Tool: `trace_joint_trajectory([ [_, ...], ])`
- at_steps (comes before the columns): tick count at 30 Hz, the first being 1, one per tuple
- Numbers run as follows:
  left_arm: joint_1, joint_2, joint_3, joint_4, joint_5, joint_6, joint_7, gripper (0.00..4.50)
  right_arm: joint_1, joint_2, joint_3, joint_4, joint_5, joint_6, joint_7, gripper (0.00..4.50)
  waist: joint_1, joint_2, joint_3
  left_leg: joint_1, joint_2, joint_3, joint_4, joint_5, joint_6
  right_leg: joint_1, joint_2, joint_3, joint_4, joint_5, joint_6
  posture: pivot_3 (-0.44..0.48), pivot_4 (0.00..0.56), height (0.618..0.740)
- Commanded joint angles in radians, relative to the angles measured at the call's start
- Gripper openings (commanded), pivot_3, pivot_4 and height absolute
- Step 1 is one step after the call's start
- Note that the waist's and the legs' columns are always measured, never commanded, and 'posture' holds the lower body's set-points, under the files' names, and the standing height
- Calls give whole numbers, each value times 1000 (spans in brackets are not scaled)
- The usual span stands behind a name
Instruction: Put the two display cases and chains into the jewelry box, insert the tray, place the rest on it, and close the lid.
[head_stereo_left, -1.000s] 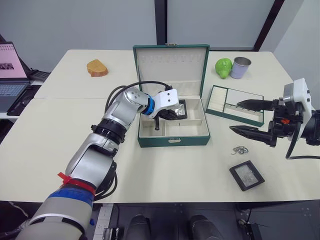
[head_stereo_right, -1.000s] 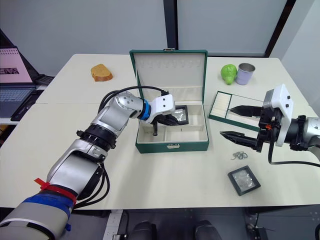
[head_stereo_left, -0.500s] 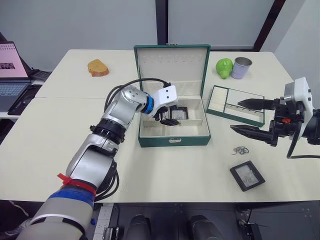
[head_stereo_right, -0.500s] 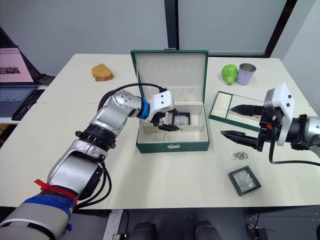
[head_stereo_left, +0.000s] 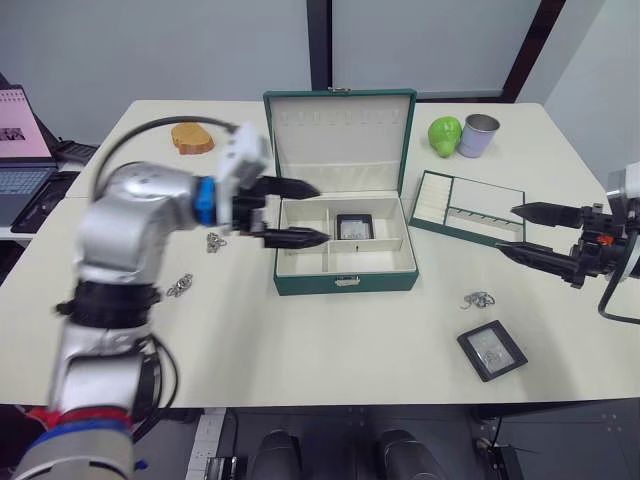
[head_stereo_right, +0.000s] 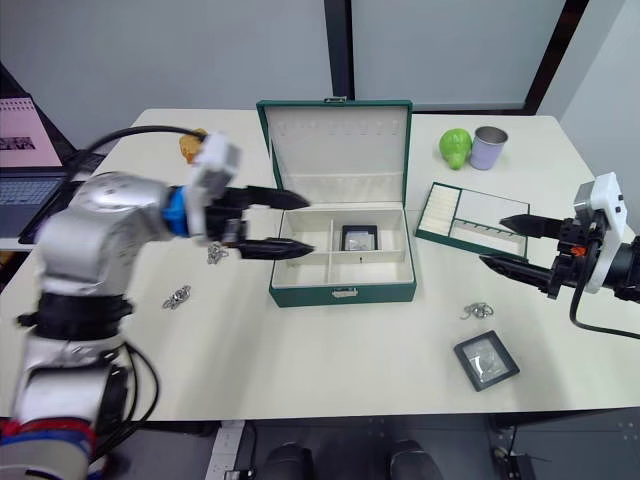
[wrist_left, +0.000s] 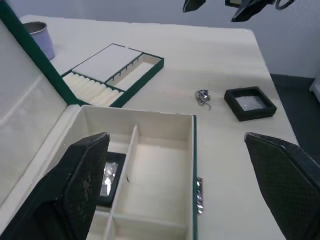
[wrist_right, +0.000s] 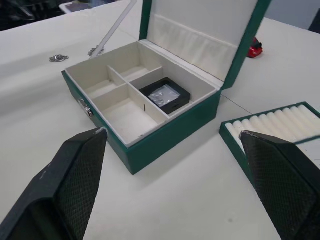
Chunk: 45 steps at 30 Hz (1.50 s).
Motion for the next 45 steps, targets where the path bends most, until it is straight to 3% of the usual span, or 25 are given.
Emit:
trace_joint_trajectory([
  [1, 104, 103, 137, -88, -59, 73, 47, 4485, 40, -20, -59, 15, -3, -27, 35, 4500, 0, 0, 0, 0, 0, 0, 0, 0, 0, 0, 0, 0, 0, 0, 0, 0, 150, 740],
  [4, 275, 204, 281, -101, -56, 92, 76, 4485, 94, -33, -74, 55, -31, -51, 64, 4500, 4, 0, 0, 1, 0, 0, 0, 0, 0, 1, 0, 0, 0, 0, 0, 0, 150, 740],
  [8, 537, 258, 451, -132, -10, 55, 128, 4485, 131, -10, -75, 116, -69, -110, 64, 4500, 2, 0, 0, 2, 0, 1, -1, 0, 0, 0, 0, 1, 0, 0, 0, 0, 150, 740],
  [13, 758, 222, 610, -163, 8, 14, 194, 4485, 157, 18, -44, 181, -130, -193, 57, 4500, 8, -1, 1, 3, 1, 2, -2, 0, 0, 0, 0, 1, 0, 0, 0, 0, 150, 740],
  [17, 853, 160, 657, -70, 46, -132, 238, 4485, 157, 37, -27, 250, -177, -250, 45, 4500, 10, -1, 1, 4, 0, 3, -7, 0, 0, 1, -1, 2, -1, 0, 0, 0, 150, 740],
  [26, 911, 127, 641, 96, 75, -327, 294, 4485, 153, 53, -19, 337, -226, -323, 33, 4500, 9, -1, 1, 5, 0, 5, -9, 0, 0, 0, -1, 4, -1, 0, 0, 0, 150, 740],
  [45, 905, 136, 605, 122, 41, -363, 312, 4485, 146, 57, -20, 292, -204, -299, 20, 4500, 9, 0, 1, 6, 0, 7, -11, 0, 0, -1, -1, 5, -1, 0, 0, 0, 150, 740],
])
